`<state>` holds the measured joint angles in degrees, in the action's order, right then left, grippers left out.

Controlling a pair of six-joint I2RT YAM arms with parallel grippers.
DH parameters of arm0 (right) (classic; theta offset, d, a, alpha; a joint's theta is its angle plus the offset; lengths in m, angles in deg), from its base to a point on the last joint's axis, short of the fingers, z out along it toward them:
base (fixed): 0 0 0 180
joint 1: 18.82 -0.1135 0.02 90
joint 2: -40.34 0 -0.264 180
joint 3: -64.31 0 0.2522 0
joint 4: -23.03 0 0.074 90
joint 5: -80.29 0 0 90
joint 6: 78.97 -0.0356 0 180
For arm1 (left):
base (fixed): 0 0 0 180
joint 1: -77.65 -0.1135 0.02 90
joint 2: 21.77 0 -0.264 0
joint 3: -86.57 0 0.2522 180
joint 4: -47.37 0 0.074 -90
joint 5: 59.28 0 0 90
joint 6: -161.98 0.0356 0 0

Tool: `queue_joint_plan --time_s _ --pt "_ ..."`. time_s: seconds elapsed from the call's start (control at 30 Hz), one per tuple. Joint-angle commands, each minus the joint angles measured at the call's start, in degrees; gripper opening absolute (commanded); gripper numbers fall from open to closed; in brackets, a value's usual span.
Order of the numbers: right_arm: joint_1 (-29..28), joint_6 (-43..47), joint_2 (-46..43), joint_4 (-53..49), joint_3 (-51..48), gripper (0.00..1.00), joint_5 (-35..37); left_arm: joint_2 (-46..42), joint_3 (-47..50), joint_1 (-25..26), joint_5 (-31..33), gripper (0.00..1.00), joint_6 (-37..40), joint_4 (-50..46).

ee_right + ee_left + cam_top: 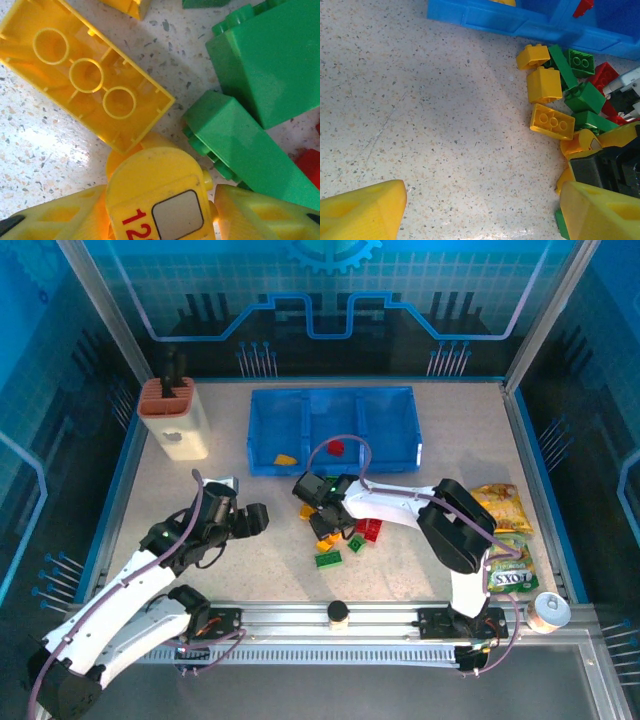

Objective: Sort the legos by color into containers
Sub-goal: Pick up the lego from the center of the table.

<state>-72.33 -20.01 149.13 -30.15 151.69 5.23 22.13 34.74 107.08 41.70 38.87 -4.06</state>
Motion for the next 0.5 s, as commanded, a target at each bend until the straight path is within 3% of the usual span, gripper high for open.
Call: queue_joint_plan --time_s 0.0,0.23,0.47 --pt "1.1 -0.7 1.4 0.9 0.3 0.57 -2.4 -0.5 0.7 0.5 1.1 0.81 0.1 -0.8" --pt "1.0 -0.7 0.6 0.1 1.5 0.42 -2.1 -0.5 0.3 0.5 1.6 0.81 0.4 -0.7" --pt "-0.1 0.8 -5.6 -5.2 8.1 0.39 1.3 -0.5 -0.3 0.5 2.0 0.81 0.8 -1.1"
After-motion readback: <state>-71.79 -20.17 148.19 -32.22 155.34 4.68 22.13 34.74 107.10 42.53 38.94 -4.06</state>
